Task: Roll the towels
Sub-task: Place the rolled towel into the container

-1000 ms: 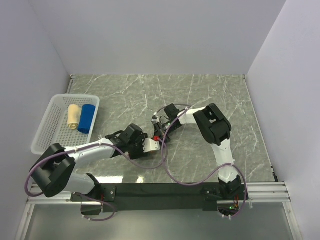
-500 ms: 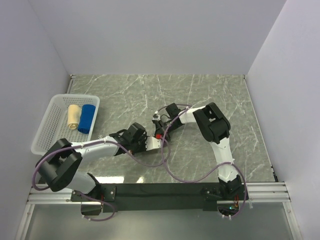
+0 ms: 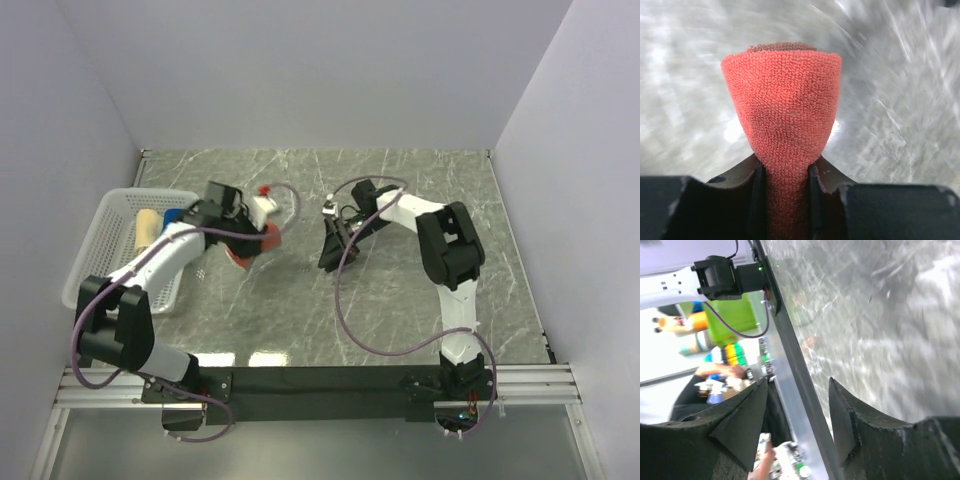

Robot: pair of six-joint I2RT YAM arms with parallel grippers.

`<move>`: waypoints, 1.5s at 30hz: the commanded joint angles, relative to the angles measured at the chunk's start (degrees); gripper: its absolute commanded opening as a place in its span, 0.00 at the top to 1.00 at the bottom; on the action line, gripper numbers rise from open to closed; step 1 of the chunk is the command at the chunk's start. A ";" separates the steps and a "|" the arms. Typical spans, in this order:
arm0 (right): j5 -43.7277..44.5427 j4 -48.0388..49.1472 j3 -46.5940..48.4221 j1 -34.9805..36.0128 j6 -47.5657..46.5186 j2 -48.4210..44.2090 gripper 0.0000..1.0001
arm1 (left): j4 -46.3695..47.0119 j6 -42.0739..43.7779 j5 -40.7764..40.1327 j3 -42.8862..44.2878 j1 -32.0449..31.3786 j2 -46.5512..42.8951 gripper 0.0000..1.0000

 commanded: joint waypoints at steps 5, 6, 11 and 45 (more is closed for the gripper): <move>6.32 -13.44 1.72 -6.42 -11.79 -8.17 0.40 | -6.74 -11.22 1.77 16.06 17.04 -2.59 0.99; 7.46 -13.70 1.46 -6.78 -12.14 -8.62 0.40 | -6.91 -13.06 -0.34 17.48 18.63 -1.97 1.00; 9.31 -20.18 4.26 -8.80 -16.18 -7.58 0.40 | -10.51 -11.33 -15.35 29.33 29.87 6.90 1.00; 10.63 -31.72 10.77 -12.14 -21.29 0.43 0.40 | 13.41 1.95 -30.70 19.07 41.59 27.03 1.00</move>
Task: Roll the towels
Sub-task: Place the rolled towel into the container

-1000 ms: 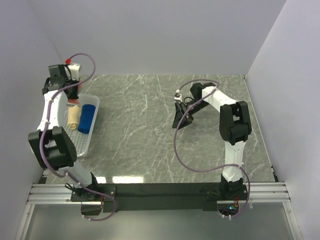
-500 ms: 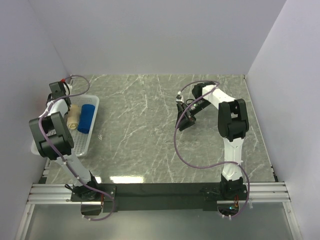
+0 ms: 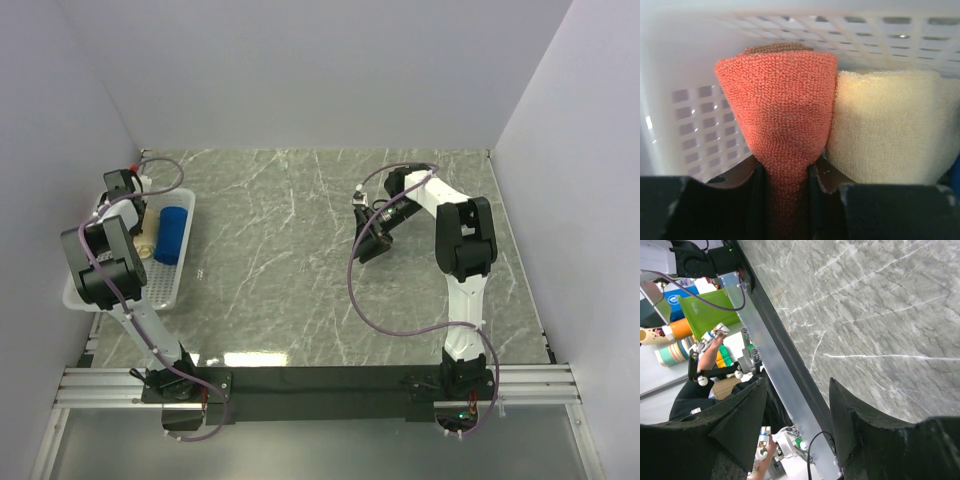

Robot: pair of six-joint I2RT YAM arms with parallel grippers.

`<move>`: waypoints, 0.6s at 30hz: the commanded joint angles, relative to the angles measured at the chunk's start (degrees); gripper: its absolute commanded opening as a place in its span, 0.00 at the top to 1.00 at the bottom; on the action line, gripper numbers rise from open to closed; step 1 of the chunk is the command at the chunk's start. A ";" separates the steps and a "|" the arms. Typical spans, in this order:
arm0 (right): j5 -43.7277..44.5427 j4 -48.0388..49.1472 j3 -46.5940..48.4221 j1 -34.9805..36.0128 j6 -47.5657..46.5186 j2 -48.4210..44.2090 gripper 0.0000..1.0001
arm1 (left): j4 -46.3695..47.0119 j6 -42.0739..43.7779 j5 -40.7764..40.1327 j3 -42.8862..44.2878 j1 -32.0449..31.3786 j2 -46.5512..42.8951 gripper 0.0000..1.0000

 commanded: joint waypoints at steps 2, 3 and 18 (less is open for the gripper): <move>-0.16 -1.73 0.24 -0.73 -0.96 0.52 0.40 | -5.82 -0.32 8.48 4.72 0.32 1.60 1.00; -0.25 -1.73 0.24 -0.73 -1.05 0.43 0.40 | -8.27 -0.32 10.93 5.42 0.41 2.30 1.00; 0.28 -1.38 -0.11 -0.73 -0.52 -0.45 0.40 | -24.20 -0.06 21.93 19.05 4.63 8.90 0.59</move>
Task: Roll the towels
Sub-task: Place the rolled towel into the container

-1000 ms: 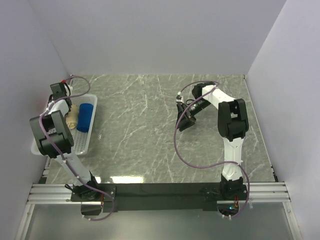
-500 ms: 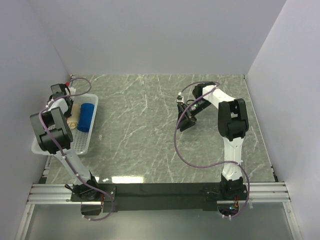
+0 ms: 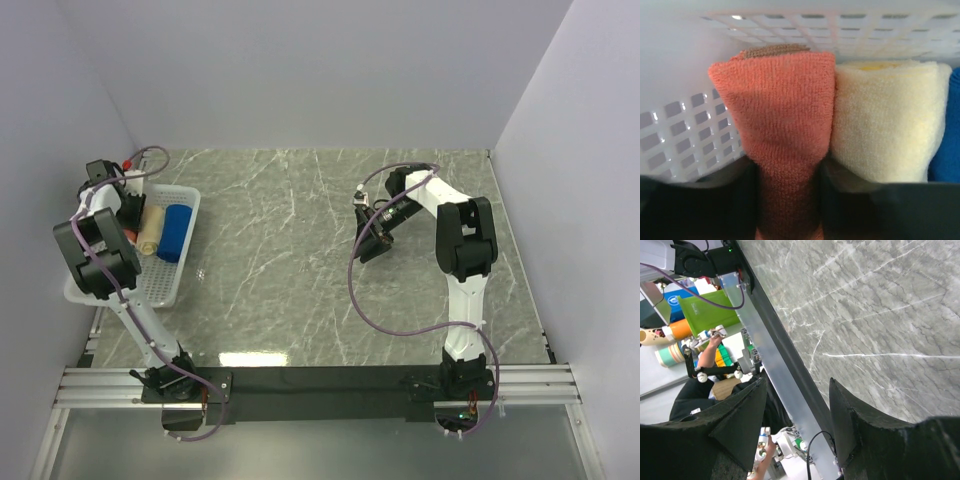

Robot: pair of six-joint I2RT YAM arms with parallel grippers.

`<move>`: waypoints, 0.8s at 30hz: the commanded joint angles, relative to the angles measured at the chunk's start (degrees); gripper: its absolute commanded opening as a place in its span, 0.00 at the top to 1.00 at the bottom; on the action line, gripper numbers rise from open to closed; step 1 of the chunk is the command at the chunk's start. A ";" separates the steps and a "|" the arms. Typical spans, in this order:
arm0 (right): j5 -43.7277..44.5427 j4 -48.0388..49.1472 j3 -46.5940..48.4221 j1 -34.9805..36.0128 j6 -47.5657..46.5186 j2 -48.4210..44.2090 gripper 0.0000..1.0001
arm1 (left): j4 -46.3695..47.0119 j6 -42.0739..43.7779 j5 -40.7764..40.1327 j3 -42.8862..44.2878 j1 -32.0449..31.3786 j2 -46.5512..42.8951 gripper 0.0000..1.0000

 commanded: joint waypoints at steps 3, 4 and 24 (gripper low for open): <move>0.14 -1.34 -0.03 -0.36 -0.17 -0.47 0.40 | -6.00 0.12 6.56 4.43 1.53 0.22 0.45; 0.14 -1.08 -0.20 -0.36 -0.08 -0.56 0.40 | -6.18 0.47 6.82 4.70 1.62 -0.22 0.42; -0.03 -2.22 0.68 -0.28 -1.31 -0.29 0.39 | -9.26 1.00 7.97 11.20 1.62 -4.00 0.36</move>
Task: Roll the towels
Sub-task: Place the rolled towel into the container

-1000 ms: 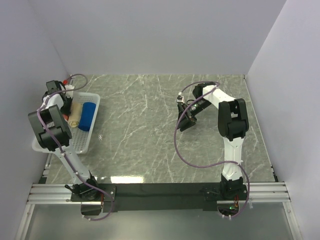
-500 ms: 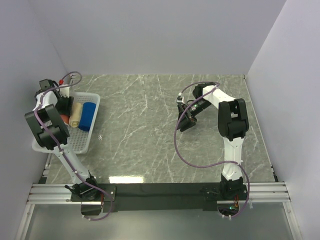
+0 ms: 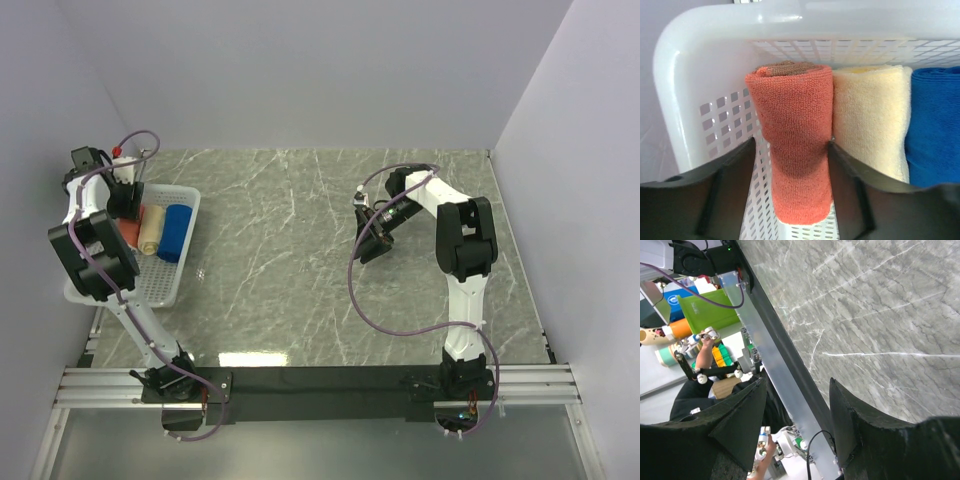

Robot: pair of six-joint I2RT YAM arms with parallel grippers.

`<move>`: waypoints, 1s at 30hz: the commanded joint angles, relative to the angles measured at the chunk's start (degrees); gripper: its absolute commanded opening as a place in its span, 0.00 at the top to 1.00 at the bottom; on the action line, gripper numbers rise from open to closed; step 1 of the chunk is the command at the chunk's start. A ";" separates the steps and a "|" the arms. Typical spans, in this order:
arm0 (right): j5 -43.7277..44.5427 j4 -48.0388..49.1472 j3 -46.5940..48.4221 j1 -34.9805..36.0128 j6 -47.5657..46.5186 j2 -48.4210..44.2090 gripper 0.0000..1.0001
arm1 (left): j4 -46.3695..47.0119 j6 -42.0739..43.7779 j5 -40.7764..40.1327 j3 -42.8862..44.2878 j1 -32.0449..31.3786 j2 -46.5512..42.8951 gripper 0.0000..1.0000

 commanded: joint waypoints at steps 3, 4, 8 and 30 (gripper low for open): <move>-0.45 -2.15 0.63 -0.28 -1.32 -0.29 0.39 | 0.15 0.54 2.94 2.68 -0.04 -3.61 0.41; -0.36 -1.98 0.54 -0.27 -1.40 -0.29 0.39 | 0.23 0.45 3.12 3.03 -0.04 -3.35 0.42; -0.10 -1.97 0.54 -0.36 -1.31 -0.03 0.39 | -0.29 0.19 3.30 4.70 -0.04 -0.28 0.44; 1.57 -0.31 2.56 -1.59 -0.26 -6.78 0.41 | -5.73 -1.57 5.14 12.33 -0.57 -2.46 0.26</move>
